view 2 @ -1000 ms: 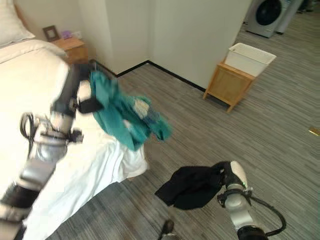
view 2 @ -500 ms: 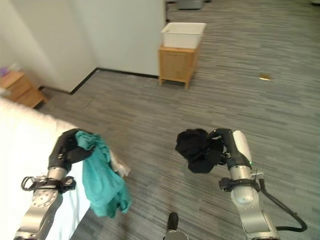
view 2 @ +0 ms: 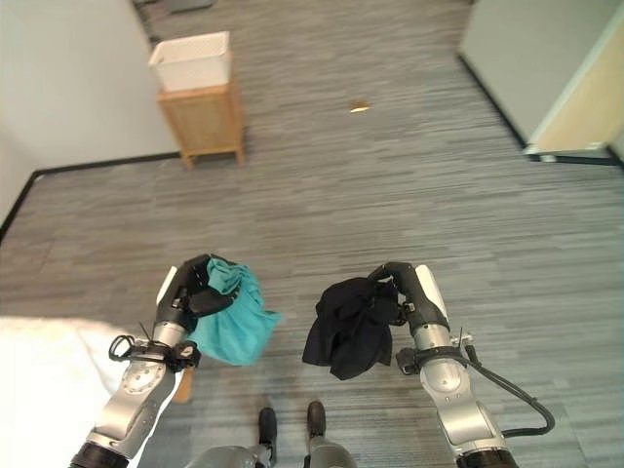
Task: Pick up bed clothes into laundry basket.
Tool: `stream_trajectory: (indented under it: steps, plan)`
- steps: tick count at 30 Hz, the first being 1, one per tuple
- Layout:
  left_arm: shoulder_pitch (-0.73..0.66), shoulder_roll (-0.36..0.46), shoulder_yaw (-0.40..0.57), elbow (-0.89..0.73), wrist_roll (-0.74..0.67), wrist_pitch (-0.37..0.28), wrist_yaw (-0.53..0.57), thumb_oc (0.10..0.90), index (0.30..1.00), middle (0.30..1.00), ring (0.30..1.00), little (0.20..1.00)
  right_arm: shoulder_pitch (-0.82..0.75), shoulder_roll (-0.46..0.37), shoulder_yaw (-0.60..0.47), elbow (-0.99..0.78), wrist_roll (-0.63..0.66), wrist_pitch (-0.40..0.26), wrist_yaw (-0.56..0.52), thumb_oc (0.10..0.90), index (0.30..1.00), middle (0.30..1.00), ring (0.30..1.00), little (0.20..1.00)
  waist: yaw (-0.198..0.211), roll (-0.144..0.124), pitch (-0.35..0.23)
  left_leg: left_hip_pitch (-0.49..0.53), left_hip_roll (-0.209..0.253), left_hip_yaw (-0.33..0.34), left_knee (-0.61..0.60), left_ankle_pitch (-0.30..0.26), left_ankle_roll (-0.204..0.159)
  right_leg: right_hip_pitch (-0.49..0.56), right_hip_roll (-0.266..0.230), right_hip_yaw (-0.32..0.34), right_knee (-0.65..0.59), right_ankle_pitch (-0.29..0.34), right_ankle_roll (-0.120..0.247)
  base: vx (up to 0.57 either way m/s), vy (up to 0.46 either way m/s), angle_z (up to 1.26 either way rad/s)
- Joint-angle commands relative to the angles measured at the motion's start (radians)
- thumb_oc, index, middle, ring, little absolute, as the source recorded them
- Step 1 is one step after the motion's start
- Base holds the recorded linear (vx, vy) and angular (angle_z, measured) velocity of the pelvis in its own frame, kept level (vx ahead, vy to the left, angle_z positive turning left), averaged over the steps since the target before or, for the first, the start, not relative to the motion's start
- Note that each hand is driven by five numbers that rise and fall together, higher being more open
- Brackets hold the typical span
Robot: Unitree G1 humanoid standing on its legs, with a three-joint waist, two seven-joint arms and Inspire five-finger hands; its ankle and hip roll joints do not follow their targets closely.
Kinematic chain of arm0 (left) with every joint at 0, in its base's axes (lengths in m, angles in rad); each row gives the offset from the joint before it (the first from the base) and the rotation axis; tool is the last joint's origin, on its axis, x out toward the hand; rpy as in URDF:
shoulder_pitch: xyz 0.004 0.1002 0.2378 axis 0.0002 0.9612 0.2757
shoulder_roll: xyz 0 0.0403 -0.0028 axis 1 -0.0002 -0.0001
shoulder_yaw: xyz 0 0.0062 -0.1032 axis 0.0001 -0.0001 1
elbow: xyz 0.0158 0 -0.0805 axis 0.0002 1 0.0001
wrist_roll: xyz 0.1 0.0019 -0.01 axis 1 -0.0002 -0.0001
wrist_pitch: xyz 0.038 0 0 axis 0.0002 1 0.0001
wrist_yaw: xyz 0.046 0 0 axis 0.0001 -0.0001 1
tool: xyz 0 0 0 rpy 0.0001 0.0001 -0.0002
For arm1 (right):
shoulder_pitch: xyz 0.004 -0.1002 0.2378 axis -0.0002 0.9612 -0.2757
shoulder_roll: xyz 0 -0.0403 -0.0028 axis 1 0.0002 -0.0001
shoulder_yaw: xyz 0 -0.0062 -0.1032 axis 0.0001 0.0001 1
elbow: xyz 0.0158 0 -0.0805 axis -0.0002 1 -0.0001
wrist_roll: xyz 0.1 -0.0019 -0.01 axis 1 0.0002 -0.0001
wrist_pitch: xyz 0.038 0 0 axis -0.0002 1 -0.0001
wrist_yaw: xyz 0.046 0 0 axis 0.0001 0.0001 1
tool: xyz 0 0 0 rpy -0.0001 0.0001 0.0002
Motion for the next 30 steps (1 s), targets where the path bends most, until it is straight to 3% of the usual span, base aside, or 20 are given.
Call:
stream_trajectory:
  steps: [1, 8, 11, 13, 15, 18, 21, 25, 26, 27, 30]
  plan:
    - [-0.048, 0.025, 0.033, -0.124, 0.036, -0.088, 0.009, 0.400, 0.300, 0.300, 0.300, 0.300, -0.066, -0.040, -0.044, -0.120, 0.021, -0.097, -0.011, 0.400, 0.300, 0.300, 0.300, 0.300, -0.005, -0.003, -0.099, 0.034, 0.018, -0.009, -0.008, 0.007, -0.049, 0.095, -0.068, -0.040, -0.053, -0.102, 0.074, 0.10, -0.007, 0.01]
    - [-0.004, 0.049, 0.069, -0.109, 0.114, -0.068, 0.015, 0.400, 0.300, 0.300, 0.300, 0.300, -0.035, -0.033, -0.069, -0.102, -0.016, -0.084, -0.008, 0.400, 0.300, 0.300, 0.300, 0.300, -0.001, -0.024, -0.117, 0.064, 0.017, -0.008, -0.008, -0.011, -0.042, 0.131, -0.070, -0.061, -0.053, -0.110, 0.071, 0.05, 0.005, 0.14]
    - [0.001, 0.060, 0.095, -0.115, 0.146, -0.069, 0.029, 0.400, 0.300, 0.300, 0.300, 0.300, -0.048, -0.050, -0.064, -0.094, -0.049, -0.082, -0.007, 0.400, 0.300, 0.300, 0.300, 0.300, 0.016, -0.037, -0.110, 0.055, 0.003, -0.042, -0.008, -0.014, -0.036, 0.121, -0.070, -0.061, -0.048, -0.103, 0.074, -0.02, 0.006, 0.12]
    - [-0.055, 0.082, 0.092, -0.100, 0.171, -0.066, 0.039, 0.400, 0.300, 0.300, 0.300, 0.300, -0.058, -0.074, -0.081, -0.091, -0.068, -0.082, -0.019, 0.400, 0.300, 0.300, 0.300, 0.300, 0.019, -0.061, -0.099, 0.035, 0.028, 0.033, 0.003, 0.003, -0.049, 0.118, -0.089, -0.099, -0.042, -0.110, 0.073, -0.05, 0.023, 0.05]
    - [-0.099, 0.100, 0.098, -0.095, 0.206, -0.060, 0.054, 0.400, 0.300, 0.300, 0.300, 0.300, -0.056, -0.096, -0.096, -0.104, -0.096, -0.070, -0.026, 0.400, 0.300, 0.300, 0.300, 0.300, 0.020, -0.073, -0.108, 0.031, 0.047, 0.094, 0.002, -0.006, -0.038, 0.117, -0.100, -0.142, -0.026, -0.120, 0.084, 0.01, 0.043, 0.38]
    - [-0.188, 0.151, 0.103, -0.073, 0.256, -0.045, 0.075, 0.400, 0.300, 0.300, 0.300, 0.300, -0.111, -0.102, -0.085, -0.110, -0.120, -0.058, -0.018, 0.400, 0.300, 0.300, 0.300, 0.300, 0.014, -0.066, -0.091, 0.061, 0.067, 0.124, -0.008, -0.032, -0.012, 0.006, -0.146, -0.225, 0.278, -0.101, 0.166, -0.01, 0.092, 0.62]
    - [-0.242, 0.166, 0.101, -0.051, 0.267, -0.042, 0.094, 0.400, 0.300, 0.300, 0.300, 0.300, -0.142, -0.080, -0.076, -0.107, -0.117, -0.052, -0.021, 0.400, 0.300, 0.300, 0.300, 0.300, 0.006, -0.062, -0.067, 0.080, 0.078, 0.104, -0.008, -0.034, -0.016, -0.054, -0.191, -0.244, 0.424, -0.089, 0.193, -0.02, 0.033, 0.20]
    - [-0.283, 0.155, 0.082, -0.033, 0.270, -0.053, 0.105, 0.400, 0.300, 0.300, 0.300, 0.300, -0.147, -0.061, -0.083, -0.097, -0.120, -0.051, -0.038, 0.400, 0.300, 0.300, 0.300, 0.300, 0.001, -0.066, -0.070, 0.074, 0.077, 0.063, -0.008, -0.037, -0.032, -0.060, -0.209, -0.206, 0.331, -0.100, 0.162, 0.03, -0.056, 0.29]
    - [-0.299, 0.152, 0.072, -0.023, 0.270, -0.057, 0.108, 0.400, 0.300, 0.300, 0.300, 0.300, -0.147, -0.057, -0.087, -0.094, -0.118, -0.051, -0.046, 0.400, 0.300, 0.300, 0.300, 0.300, -0.006, -0.068, -0.075, 0.072, 0.076, 0.050, -0.008, -0.038, -0.039, -0.054, -0.202, -0.176, 0.282, -0.102, 0.154, 0.10, -0.143, 0.58]
    - [-0.311, 0.140, 0.052, -0.010, 0.259, -0.057, 0.109, 0.400, 0.300, 0.300, 0.300, 0.300, -0.131, -0.047, -0.091, -0.088, -0.113, -0.050, -0.053, 0.400, 0.300, 0.300, 0.300, 0.300, -0.020, -0.078, -0.088, 0.070, 0.069, 0.021, -0.008, -0.042, -0.048, -0.042, -0.188, -0.098, 0.186, -0.093, 0.145, 0.10, -0.114, 0.59]
    - [-0.302, 0.133, 0.057, -0.001, 0.248, -0.054, 0.106, 0.400, 0.300, 0.300, 0.300, 0.300, -0.109, -0.034, -0.097, -0.092, -0.114, -0.046, -0.053, 0.400, 0.300, 0.300, 0.300, 0.300, -0.015, -0.089, -0.108, 0.080, 0.067, 0.012, -0.008, -0.053, -0.048, -0.007, -0.202, -0.097, 0.109, -0.066, 0.147, 0.13, -0.143, 0.59]
